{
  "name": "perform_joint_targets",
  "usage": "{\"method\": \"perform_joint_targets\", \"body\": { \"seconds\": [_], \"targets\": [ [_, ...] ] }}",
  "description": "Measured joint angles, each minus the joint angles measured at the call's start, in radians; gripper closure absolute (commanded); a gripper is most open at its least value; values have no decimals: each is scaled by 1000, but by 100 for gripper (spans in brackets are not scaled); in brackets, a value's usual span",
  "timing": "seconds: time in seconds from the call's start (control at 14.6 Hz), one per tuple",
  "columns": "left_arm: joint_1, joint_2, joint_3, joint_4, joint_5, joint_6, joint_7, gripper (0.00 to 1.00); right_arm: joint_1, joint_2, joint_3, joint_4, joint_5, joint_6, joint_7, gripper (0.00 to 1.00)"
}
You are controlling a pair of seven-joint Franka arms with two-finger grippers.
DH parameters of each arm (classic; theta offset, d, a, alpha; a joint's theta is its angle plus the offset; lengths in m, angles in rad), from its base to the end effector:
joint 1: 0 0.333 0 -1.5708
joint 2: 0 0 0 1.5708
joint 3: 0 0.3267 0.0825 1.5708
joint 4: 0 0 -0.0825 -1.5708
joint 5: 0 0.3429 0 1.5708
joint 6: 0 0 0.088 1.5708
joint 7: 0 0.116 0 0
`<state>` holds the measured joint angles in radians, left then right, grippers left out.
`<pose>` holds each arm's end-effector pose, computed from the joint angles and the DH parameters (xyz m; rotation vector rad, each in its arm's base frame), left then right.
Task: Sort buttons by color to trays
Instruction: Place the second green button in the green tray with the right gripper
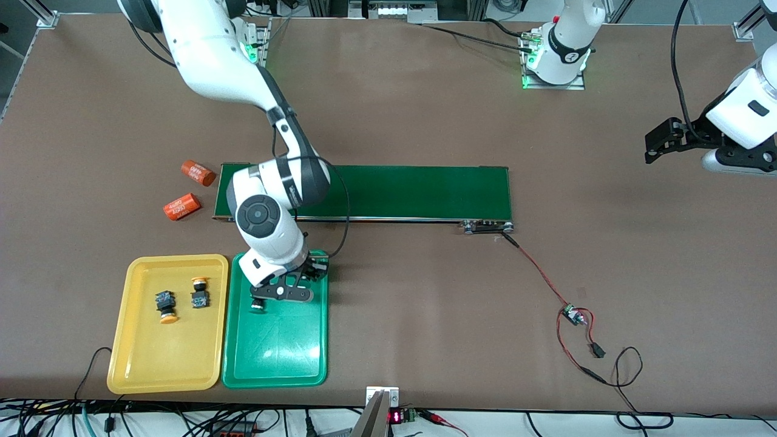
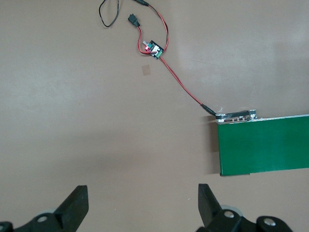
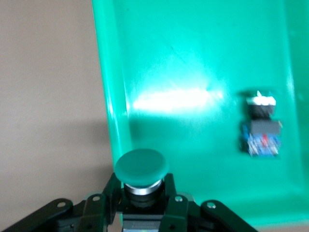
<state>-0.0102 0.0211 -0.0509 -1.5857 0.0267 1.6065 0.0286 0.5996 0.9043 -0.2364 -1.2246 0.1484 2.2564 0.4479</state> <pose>0.5222 -0.0286 0.6120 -3.1128 0.1412 -0.0002 0.6741 0.3187 0.2654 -3.1223 0.1071 -0.2521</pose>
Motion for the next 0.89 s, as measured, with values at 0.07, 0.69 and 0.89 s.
{"method": "perform_joint_targets", "body": {
  "seconds": [0.07,0.69,0.89],
  "targets": [
    [0,0,0,0,0,0,0,0,-7,26,0,7,-1,37,-21,100],
    [0,0,0,0,0,0,0,0,-96,92,0,106,-3,-6,-161,0],
    [0,0,0,0,0,0,0,0,-78,28,1,137,-2,-164,-157,0]
  ]
}}
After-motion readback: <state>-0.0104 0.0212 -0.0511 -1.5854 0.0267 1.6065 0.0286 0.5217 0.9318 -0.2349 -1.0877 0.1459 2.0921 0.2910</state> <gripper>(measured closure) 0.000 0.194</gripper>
